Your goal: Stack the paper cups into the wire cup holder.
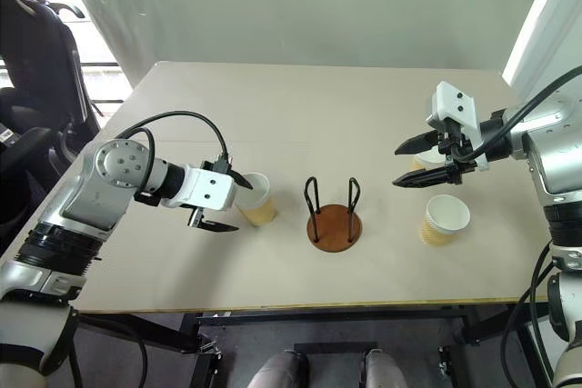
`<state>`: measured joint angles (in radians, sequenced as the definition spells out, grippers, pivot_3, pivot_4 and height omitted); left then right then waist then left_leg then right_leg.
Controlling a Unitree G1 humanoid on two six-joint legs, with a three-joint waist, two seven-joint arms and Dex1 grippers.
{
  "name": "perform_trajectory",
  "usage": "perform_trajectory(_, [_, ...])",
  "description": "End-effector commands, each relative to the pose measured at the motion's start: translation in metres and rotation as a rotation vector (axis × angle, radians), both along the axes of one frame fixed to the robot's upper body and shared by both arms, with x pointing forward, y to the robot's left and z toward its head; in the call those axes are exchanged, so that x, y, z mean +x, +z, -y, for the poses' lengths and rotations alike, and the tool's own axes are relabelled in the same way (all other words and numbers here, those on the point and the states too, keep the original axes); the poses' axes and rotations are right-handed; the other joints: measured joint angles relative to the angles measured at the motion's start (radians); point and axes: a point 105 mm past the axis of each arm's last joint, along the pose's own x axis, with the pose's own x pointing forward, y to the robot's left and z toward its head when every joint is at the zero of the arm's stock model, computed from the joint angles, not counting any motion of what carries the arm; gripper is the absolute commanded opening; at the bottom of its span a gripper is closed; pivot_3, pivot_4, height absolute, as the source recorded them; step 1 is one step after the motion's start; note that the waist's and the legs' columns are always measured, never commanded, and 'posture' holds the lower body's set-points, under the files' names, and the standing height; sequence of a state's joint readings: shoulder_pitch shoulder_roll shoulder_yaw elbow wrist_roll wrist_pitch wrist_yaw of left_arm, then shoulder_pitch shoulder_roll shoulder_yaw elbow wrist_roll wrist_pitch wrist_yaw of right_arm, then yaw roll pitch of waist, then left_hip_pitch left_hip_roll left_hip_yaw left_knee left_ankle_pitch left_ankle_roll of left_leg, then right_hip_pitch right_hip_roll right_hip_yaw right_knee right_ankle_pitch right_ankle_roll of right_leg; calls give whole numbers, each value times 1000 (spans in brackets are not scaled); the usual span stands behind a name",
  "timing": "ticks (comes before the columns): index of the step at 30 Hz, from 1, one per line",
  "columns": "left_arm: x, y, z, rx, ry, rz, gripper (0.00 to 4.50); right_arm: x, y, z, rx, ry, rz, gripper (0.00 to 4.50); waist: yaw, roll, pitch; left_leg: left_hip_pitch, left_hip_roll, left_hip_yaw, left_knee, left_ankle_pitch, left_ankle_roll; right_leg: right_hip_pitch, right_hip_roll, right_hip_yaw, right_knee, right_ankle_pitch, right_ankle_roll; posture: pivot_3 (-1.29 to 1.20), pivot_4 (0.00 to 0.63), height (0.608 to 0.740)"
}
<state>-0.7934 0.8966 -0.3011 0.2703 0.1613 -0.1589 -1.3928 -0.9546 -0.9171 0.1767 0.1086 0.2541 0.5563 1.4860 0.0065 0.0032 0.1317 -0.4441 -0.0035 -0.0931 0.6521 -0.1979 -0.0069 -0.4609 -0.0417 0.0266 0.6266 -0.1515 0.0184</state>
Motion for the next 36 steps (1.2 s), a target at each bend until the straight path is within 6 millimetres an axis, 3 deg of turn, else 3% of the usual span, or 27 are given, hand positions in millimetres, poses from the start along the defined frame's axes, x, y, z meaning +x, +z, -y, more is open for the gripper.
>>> perform_trajectory(1, [4,10,3,3,-12,44,3934,-4,15,1,20,5,61,3135,0,0,0,0,0,0,0,0,0,0,0,0,0,0,0,0,150,740])
perform_trajectory(10, [5,9,1,-4,-12,28,631,-3,13,3,6,2,58,3135,0,0,0,0,0,0,0,0,0,0,0,0,0,0,0,0,150,740])
perform_trajectory(12, [6,11,1,-8,-12,26,65,-3,13,4,0,4,57,3135,0,0,0,0,0,0,0,0,0,0,0,0,0,0,0,0,150,740])
perform_trajectory(23, [5,40,8,-91,-32,-22,65,0,12,21,-36,-18,36,3135,1,0,0,-1,0,0,1,0,0,0,0,0,0,0,0,0,150,740])
perform_trajectory(29, [9,79,25,-157,-86,-28,65,1,12,30,-46,-28,18,3135,3,0,0,-2,0,0,2,0,0,0,0,0,0,0,0,0,150,740])
perform_trajectory(36, [13,130,64,-257,-191,-11,65,0,10,34,-52,-38,9,3135,3,0,0,-5,0,0,4,0,2,0,0,0,-2,-1,2,0,150,740])
